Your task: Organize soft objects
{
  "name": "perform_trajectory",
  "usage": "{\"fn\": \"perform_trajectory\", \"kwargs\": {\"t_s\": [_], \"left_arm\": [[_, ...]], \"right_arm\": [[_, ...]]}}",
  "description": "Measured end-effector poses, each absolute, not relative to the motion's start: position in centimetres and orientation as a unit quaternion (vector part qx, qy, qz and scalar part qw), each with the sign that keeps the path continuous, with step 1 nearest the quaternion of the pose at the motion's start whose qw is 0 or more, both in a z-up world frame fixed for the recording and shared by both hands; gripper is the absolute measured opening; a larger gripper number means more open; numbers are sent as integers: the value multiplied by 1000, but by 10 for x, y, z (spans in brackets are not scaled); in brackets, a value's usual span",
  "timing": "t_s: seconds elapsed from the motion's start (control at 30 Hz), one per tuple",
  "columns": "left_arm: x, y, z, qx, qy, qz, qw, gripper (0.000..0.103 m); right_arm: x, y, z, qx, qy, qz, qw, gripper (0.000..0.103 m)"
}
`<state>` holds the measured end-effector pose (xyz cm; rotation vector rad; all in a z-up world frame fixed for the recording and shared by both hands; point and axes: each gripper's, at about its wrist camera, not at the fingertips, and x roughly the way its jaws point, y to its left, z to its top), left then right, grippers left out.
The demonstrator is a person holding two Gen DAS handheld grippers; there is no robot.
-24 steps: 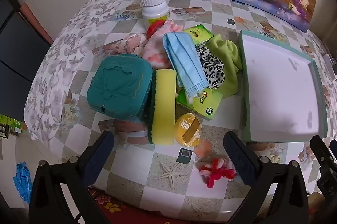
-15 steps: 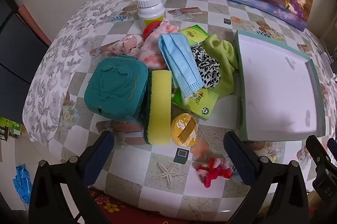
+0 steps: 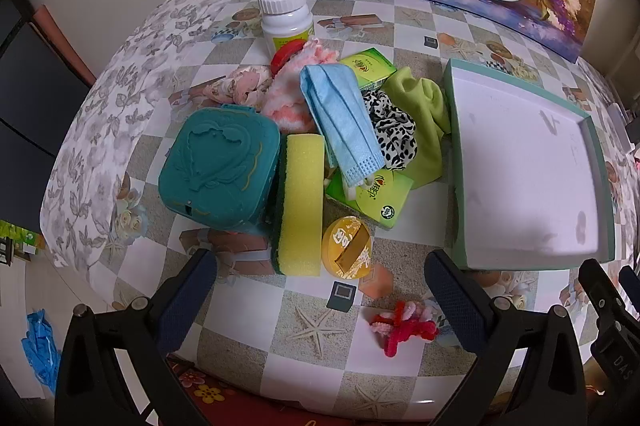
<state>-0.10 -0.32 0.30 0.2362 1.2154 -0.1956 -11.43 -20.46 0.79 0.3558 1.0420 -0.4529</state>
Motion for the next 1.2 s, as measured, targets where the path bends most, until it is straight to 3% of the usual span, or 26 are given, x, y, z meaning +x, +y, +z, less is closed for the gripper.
{"fn": "perform_trajectory", "kwargs": {"t_s": [1.2], "left_arm": [[0,1,-5,110,574,-88,807,103]], "right_arm": [[-114,-204,9,163,485,-220,830,103]]}}
